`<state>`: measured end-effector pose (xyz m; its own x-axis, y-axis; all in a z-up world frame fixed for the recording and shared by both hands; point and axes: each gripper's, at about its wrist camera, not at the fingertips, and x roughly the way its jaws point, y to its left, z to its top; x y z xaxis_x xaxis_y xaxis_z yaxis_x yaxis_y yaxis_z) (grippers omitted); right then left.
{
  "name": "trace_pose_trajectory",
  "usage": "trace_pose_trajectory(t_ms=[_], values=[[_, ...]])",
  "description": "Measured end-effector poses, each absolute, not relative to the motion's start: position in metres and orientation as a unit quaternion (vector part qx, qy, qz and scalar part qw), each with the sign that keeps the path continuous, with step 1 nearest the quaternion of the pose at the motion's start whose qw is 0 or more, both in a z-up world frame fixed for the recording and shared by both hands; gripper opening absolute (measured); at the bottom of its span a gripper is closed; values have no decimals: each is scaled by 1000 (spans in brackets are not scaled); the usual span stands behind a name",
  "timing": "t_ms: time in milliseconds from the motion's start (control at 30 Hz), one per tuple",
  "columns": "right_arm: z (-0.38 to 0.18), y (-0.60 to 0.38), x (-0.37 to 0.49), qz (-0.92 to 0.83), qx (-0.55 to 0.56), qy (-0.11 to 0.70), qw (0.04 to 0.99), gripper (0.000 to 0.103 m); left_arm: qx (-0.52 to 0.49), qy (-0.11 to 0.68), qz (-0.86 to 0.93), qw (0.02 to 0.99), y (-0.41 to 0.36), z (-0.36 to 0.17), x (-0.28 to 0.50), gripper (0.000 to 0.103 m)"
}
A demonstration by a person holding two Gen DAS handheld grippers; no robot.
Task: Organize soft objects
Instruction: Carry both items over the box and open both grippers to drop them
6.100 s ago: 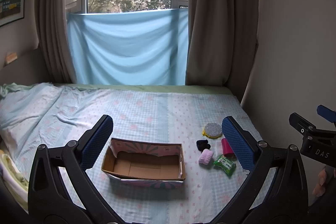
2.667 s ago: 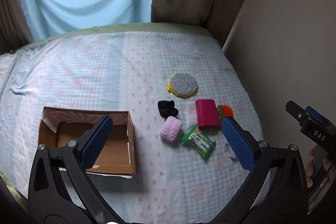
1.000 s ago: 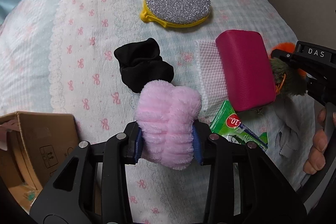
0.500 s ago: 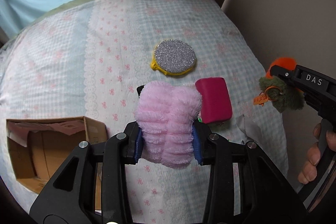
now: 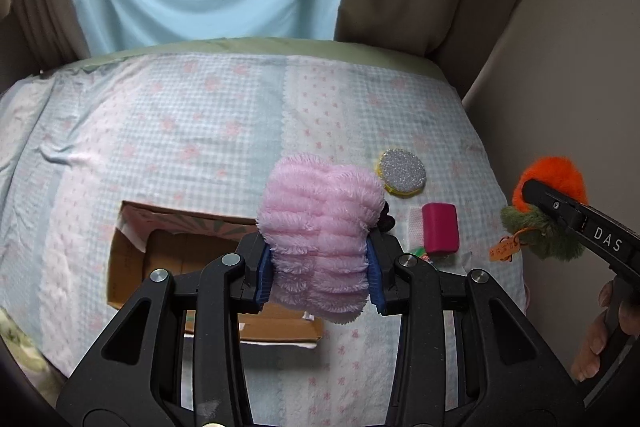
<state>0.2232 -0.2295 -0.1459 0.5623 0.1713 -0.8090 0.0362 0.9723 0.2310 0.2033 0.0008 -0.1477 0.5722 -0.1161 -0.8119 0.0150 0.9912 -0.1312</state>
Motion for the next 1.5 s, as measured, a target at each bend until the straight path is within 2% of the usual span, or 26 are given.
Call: trace_pose_trajectory(t_ms=[300, 633, 867, 1167, 1400, 1433, 1467, 1500], values=[[-148, -97, 207, 95, 94, 484, 865, 35, -43, 478, -24, 877, 115, -155, 181, 34], [-206, 1, 221, 80, 108, 535, 834, 35, -16, 538, -53, 841, 203, -212, 211, 34], [-261, 32, 235, 74, 105, 583, 802, 35, 6, 583, -76, 809, 205, -271, 242, 34], [-359, 24, 266, 49, 121, 659, 741, 35, 37, 646, -91, 757, 183, -364, 267, 34], [-388, 22, 285, 60, 122, 686, 715, 36, 64, 665, -101, 738, 169, -386, 272, 34], [-390, 23, 288, 61, 120, 688, 713, 37, 63, 663, -109, 738, 167, -386, 273, 36], [-391, 23, 289, 64, 120, 689, 712, 41, 60, 659, -124, 740, 166, -385, 273, 51], [-393, 24, 291, 64, 119, 691, 710, 49, 64, 657, -135, 739, 163, -385, 272, 82]])
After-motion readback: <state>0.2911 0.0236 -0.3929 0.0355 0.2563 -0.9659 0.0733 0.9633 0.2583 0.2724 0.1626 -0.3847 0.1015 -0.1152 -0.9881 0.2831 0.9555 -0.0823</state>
